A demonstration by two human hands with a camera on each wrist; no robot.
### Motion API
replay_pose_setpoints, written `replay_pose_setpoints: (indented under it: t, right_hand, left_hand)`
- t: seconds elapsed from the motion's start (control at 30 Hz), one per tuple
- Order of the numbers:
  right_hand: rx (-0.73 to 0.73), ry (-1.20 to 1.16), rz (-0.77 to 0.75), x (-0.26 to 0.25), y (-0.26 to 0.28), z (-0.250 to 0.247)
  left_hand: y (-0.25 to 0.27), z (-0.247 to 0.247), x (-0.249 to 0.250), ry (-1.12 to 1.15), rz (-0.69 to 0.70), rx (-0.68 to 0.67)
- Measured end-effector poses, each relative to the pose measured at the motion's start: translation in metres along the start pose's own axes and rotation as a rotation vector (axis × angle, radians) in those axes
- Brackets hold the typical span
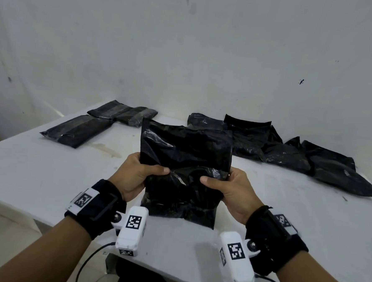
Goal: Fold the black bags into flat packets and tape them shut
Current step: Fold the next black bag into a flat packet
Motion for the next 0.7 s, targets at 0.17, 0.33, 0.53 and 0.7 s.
replay_pose_setpoints:
  t: [0.17,0.33,0.53,0.7]
  right_hand:
    - [0.044,0.003,-0.042,-0.003,0.001,0.003]
    - [0.119,0.025,-0.119,-0.005,0.001,0.009]
    - [0.052,0.045,-0.050,-0.007,-0.001,0.006]
    - [-0.046,0.108,-0.018,-0.006,0.001,-0.003]
  left_hand:
    - [0.005,0.001,0.001,-0.069,0.041,-0.073]
    - [0.008,0.004,0.002,-0.122,0.113,-0.039]
    - [0.010,0.001,0.006,-0.097,0.098,-0.032]
    - [0.009,-0.003,0.004,-0.087,0.085,-0.011]
Point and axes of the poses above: each hand's wrist, its own y-axis away from the middle knuckle, its own z-axis out of the palm, x = y × z, the point moved 3 cm from there along -y, towards the middle knuckle, and after that the axes turned 9 degrees about x, right-handed, at the moved point
